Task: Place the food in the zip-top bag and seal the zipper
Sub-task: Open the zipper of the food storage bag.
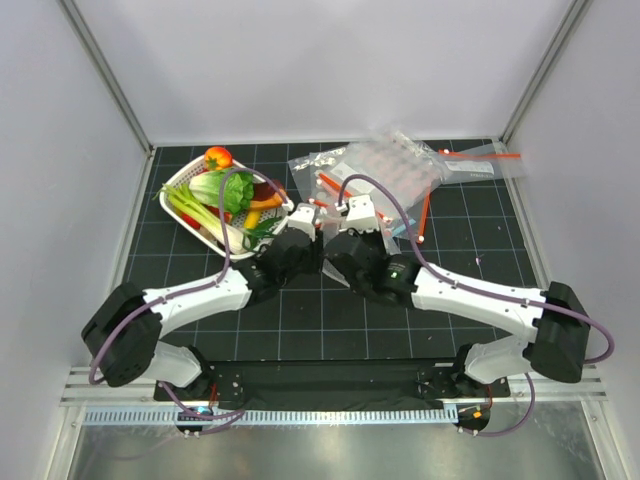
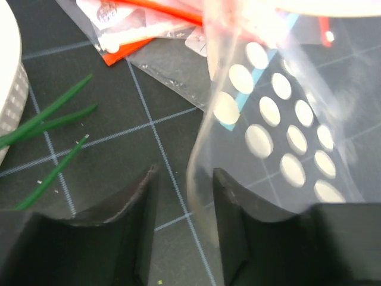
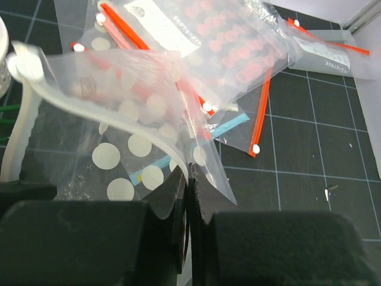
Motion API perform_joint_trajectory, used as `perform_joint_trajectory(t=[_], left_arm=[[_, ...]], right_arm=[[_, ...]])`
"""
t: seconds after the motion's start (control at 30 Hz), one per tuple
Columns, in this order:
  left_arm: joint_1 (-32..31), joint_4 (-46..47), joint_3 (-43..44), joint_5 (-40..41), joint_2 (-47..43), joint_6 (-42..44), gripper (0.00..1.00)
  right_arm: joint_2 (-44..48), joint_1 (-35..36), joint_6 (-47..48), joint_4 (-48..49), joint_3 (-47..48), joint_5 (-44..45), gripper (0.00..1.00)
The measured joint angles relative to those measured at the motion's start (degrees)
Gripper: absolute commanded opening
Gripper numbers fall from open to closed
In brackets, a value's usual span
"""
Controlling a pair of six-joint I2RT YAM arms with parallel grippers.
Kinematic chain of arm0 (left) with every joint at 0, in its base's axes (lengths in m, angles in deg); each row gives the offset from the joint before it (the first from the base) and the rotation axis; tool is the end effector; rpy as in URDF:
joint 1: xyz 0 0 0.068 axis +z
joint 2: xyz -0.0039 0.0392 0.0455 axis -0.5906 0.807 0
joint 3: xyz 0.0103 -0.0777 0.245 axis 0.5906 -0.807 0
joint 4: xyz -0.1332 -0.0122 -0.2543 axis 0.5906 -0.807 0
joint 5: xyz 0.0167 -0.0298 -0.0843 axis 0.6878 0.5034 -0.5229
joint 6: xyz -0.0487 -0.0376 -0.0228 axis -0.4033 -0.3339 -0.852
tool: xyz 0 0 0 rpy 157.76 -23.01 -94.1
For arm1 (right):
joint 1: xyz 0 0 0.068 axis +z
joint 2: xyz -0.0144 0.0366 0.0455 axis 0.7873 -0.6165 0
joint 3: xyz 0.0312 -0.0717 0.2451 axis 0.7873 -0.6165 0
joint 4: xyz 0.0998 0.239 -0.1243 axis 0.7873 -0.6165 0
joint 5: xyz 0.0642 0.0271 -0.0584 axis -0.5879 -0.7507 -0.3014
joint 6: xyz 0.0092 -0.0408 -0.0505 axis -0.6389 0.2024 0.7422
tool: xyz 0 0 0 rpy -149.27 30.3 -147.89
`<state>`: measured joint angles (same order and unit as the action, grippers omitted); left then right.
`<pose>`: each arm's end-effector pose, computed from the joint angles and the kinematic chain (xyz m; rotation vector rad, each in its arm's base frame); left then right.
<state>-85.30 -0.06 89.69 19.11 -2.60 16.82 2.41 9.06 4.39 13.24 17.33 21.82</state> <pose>0.2327 -0.2450 0.1918 0.2030 2.0871 -0.5113 0.1974 0.2634 0.2611 -0.2047 1.8857 -0.2808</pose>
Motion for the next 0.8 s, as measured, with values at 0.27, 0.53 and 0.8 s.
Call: perform_joint_trajectory(t=[0.27, 0.53, 0.8], left_arm=[[0.1, -3.7, 4.3, 2.1, 6.0, -0.3, 0.00], [0.2, -4.9, 5.5, 2.0, 6.0, -0.2, 0.00], [0.5, -5.7, 5.5, 0.2, 6.0, -0.2, 0.00]], right_arm=[[4.3, -5.2, -2.0, -1.3, -0.5, 0.8, 0.12], [4.5, -7.7, -3.3, -2.0, -0.6, -2.4, 0.37], [4.1, -7.7, -3.1, -1.3, -0.6, -9.9, 0.42]])
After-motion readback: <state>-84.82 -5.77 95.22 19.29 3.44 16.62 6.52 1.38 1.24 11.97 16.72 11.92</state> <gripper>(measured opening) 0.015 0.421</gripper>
